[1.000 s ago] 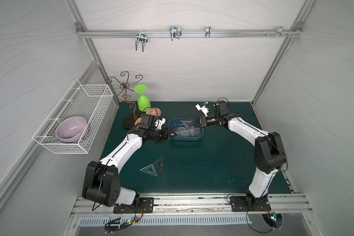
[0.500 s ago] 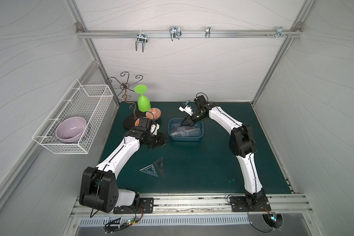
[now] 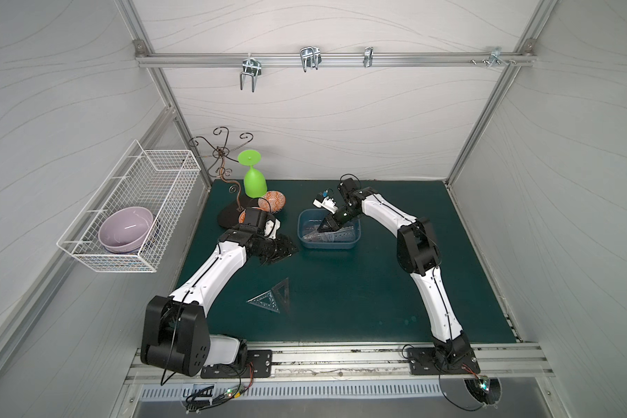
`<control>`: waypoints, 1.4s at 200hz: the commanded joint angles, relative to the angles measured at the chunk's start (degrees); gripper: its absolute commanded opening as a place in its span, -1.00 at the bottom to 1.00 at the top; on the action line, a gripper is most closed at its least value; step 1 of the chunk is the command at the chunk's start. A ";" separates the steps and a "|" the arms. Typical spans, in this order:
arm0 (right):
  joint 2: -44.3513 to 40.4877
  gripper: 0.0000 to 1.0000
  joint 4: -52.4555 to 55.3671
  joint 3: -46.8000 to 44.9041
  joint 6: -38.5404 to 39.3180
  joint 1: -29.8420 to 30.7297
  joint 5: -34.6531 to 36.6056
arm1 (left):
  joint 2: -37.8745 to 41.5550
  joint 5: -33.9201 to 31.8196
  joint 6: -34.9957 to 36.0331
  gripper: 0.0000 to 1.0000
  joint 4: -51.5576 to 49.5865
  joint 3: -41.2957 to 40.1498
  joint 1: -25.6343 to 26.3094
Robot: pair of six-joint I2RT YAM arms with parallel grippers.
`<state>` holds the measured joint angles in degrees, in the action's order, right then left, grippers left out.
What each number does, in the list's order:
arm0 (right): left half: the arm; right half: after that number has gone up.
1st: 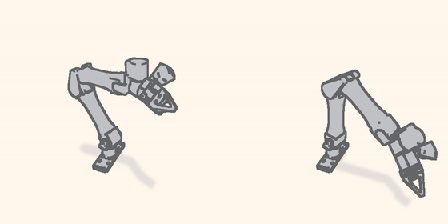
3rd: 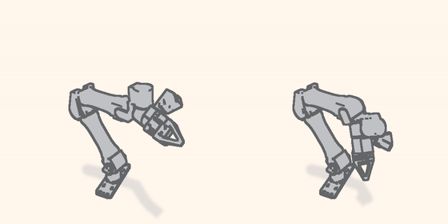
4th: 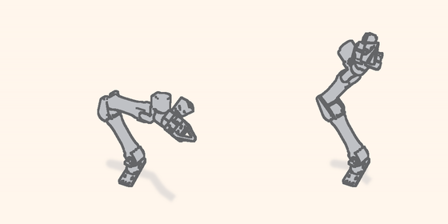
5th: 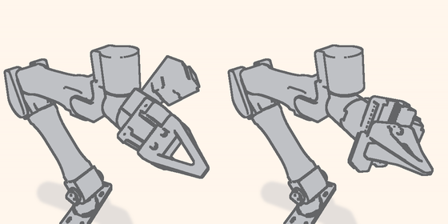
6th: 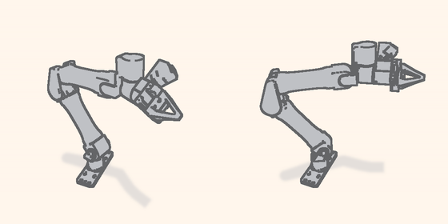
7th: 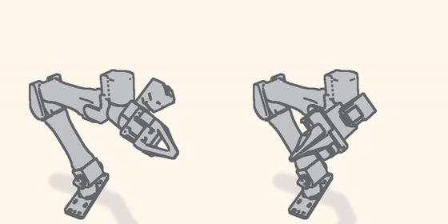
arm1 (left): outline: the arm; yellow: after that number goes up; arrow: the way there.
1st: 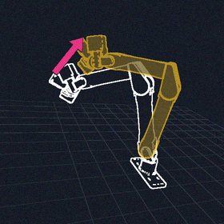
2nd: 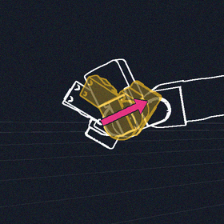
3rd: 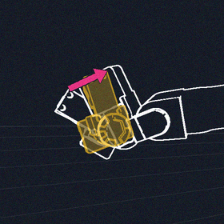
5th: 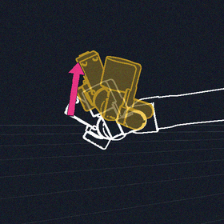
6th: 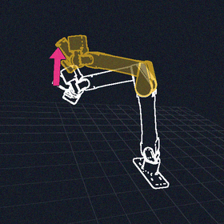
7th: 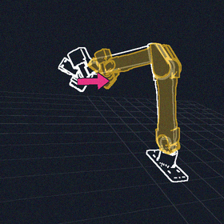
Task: Put the scattered rulers into the storage box
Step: Place the ruler in the storage box, then move the ruler to the center of the board.
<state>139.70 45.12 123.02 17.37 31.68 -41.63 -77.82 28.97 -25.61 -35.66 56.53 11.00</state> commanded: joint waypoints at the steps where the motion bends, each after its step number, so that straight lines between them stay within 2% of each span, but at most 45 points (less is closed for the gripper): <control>1: -0.18 -0.44 1.26 1.38 -0.37 -0.71 -2.35 | -0.05 2.04 0.47 0.22 1.27 -0.01 -0.51; 25: -4.56 -0.27 0.85 1.15 -2.76 -2.64 -4.54 | 0.75 1.58 -0.01 0.22 0.82 -0.19 -0.79; 38: -9.88 -0.18 -1.88 -1.75 -4.47 -3.13 -4.87 | 2.14 0.86 -0.69 0.22 0.55 -0.98 -1.06; 62: -20.58 -0.10 -7.17 -10.57 -7.49 -2.99 0.50 | 5.66 -1.60 -2.52 0.22 -0.23 -3.56 -1.15; 75: -26.22 -0.09 -11.34 -19.15 -13.63 -1.96 4.89 | 7.95 -3.43 -3.97 0.21 -1.04 -5.27 -1.16; 85: -30.09 -0.10 -14.59 -25.58 -17.09 0.74 11.30 | 9.45 -5.70 -5.22 0.20 -2.21 -6.38 -1.16; 111: -35.74 0.07 -20.55 -41.54 -29.19 12.64 43.51 | 13.92 -14.26 -9.89 0.13 -5.82 -9.88 -1.44; 133: -34.66 0.07 -22.95 -45.27 -33.65 22.30 50.12 | 20.61 -19.61 -13.56 0.11 -6.11 -13.87 -2.22; 159: -28.08 0.08 -23.94 -41.94 -33.85 30.17 51.20 | 26.73 -20.51 -15.82 0.11 -6.00 -16.53 -4.99; 186: -21.45 0.18 -23.86 -36.22 -33.31 34.65 50.50 | 27.71 -15.49 -15.64 0.11 -6.35 -17.11 -10.44; 226: -14.82 0.33 -21.52 -29.36 -33.20 36.20 49.78 | 27.20 -14.22 -14.65 0.11 -6.48 -16.76 -11.27; 280: -9.41 0.32 -17.49 -25.99 -29.10 37.61 49.90 | 24.71 -10.92 -13.70 0.08 -4.94 -16.83 -11.32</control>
<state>127.55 23.20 95.94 -13.96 68.18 7.73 -51.88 15.51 -40.25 -42.46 39.29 -0.01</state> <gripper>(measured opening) 0.660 0.546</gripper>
